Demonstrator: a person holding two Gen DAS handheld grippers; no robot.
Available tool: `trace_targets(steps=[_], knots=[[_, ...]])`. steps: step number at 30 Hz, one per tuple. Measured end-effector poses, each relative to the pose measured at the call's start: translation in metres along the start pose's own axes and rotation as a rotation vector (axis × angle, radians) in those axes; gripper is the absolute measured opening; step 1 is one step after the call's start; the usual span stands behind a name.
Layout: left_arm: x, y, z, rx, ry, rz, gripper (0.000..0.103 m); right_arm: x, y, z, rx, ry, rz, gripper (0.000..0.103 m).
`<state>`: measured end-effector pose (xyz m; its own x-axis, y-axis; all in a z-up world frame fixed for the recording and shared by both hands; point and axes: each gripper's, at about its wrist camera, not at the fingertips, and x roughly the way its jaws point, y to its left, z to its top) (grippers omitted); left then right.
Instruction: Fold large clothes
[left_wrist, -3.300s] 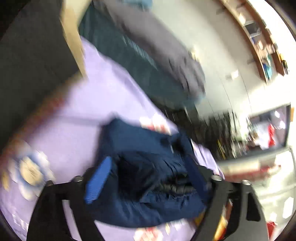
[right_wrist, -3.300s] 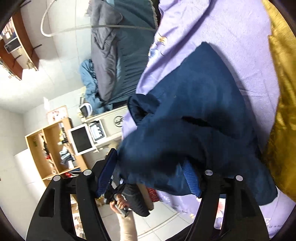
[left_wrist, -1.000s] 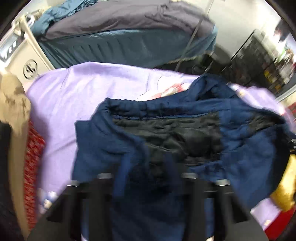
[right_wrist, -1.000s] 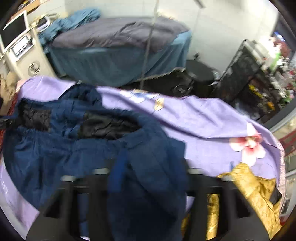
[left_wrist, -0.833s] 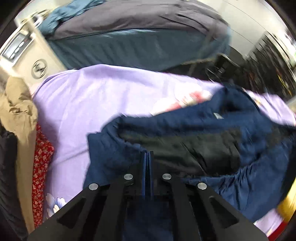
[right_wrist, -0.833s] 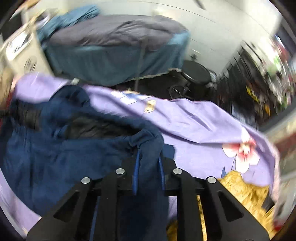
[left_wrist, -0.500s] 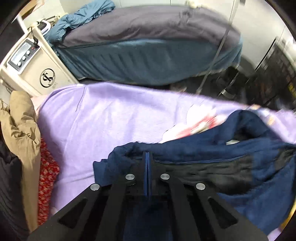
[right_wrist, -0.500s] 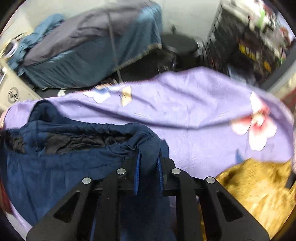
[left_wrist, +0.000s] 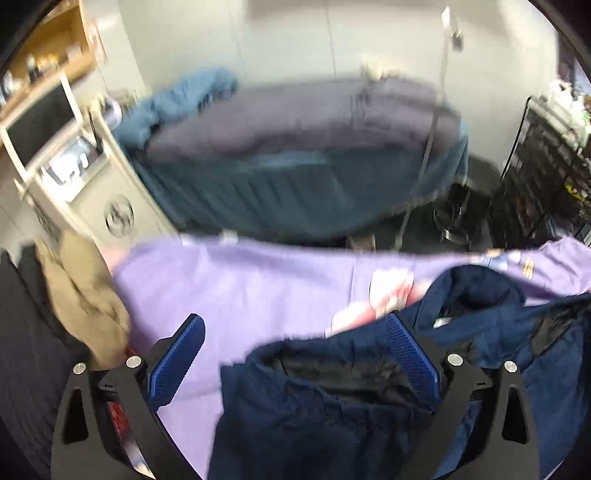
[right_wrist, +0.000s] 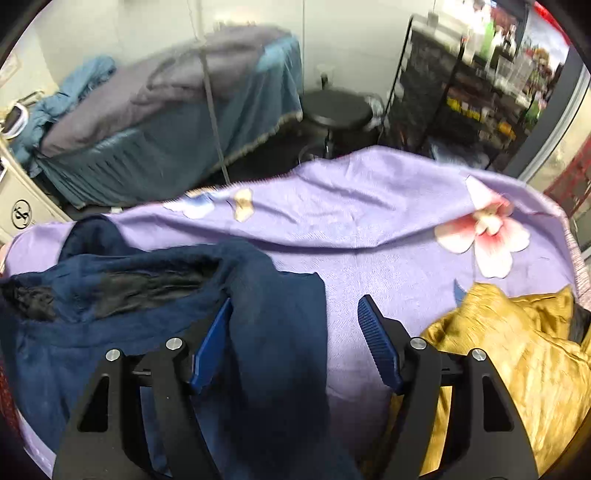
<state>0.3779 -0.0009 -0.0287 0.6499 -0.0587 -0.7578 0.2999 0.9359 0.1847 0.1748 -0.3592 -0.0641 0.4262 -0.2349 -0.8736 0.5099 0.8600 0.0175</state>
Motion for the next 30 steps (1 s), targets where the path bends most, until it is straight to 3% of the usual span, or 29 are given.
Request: trace_targets(steps=[1, 4, 7, 9, 12, 19, 23, 30], knots=[[-0.008, -0.001, 0.002, 0.017, -0.013, -0.003, 0.096, -0.008, 0.004, -0.005, -0.015, -0.02, -0.012, 0.085], [-0.029, -0.01, -0.001, 0.069, -0.037, 0.019, 0.096, -0.033, 0.018, -0.017, -0.058, -0.089, -0.019, 0.086], [-0.048, -0.023, -0.025, 0.11, -0.024, -0.028, 0.096, -0.058, 0.04, -0.037, -0.165, -0.139, 0.005, 0.086], [-0.058, -0.029, -0.051, 0.111, 0.023, -0.087, 0.096, -0.067, 0.058, -0.055, -0.251, -0.116, 0.081, 0.087], [-0.068, -0.032, -0.094, 0.101, 0.074, -0.114, 0.096, -0.068, 0.082, -0.085, -0.35, -0.041, 0.166, 0.087], [-0.075, -0.048, -0.175, 0.138, 0.181, -0.11, 0.096, -0.054, 0.093, -0.133, -0.305, 0.077, 0.215, 0.087], [-0.047, -0.055, -0.181, 0.167, 0.223, -0.078, 0.096, -0.04, 0.097, -0.138, -0.312, 0.124, 0.19, 0.087], [0.018, -0.061, -0.132, 0.158, 0.279, -0.052, 0.097, -0.004, 0.102, -0.113, -0.322, 0.173, 0.156, 0.087]])
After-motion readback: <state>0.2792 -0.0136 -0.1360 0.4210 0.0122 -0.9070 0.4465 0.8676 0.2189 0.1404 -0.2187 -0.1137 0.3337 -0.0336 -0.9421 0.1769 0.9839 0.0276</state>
